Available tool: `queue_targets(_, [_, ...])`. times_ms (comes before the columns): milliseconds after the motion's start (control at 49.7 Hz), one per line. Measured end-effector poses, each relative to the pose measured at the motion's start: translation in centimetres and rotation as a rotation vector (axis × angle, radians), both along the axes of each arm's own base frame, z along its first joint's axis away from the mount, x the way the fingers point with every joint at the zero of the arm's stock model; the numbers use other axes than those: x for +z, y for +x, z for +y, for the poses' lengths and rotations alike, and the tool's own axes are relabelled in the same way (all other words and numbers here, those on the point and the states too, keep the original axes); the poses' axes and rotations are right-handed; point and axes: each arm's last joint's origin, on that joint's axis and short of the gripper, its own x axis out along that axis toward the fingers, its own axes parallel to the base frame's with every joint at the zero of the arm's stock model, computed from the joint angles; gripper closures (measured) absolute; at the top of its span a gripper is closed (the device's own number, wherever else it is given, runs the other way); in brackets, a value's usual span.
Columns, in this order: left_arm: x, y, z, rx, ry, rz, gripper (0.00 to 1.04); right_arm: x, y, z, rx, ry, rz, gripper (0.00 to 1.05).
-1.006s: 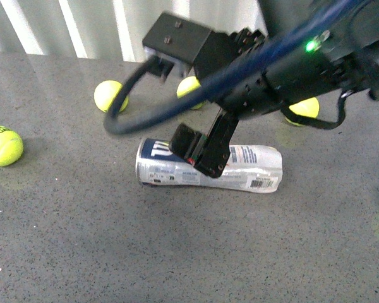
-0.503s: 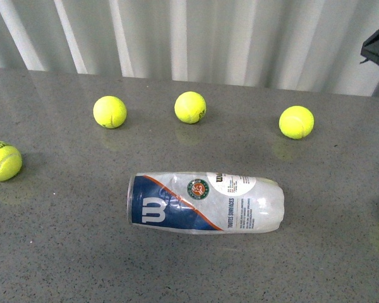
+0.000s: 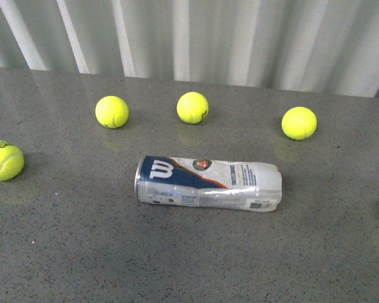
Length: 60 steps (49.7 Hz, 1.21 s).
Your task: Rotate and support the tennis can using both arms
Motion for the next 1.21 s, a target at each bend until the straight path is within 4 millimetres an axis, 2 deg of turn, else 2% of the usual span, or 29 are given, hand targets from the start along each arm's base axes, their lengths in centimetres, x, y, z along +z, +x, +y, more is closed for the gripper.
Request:
queue_targets(80, [0.0, 0.0, 0.0, 0.001, 0.0, 0.0, 0.07, -0.2, -0.7, -0.3, 0.005, -0.004, -0.002, 1.02])
queue_targets(422, [0.0, 0.0, 0.0, 0.0, 0.0, 0.0, 0.07, -1.1, -3.4, -2.2, 0.006, -0.004, -0.004, 1.01])
queue_targets(563, [0.0, 0.0, 0.0, 0.0, 0.0, 0.0, 0.07, -2.4, -4.5, -2.4, -0.006, -0.004, 0.006, 1.01])
queue_targets(1207, [0.0, 0.0, 0.0, 0.0, 0.0, 0.0, 0.07, -1.7, -6.6, -2.4, -0.005, -0.004, -0.022, 1.01])
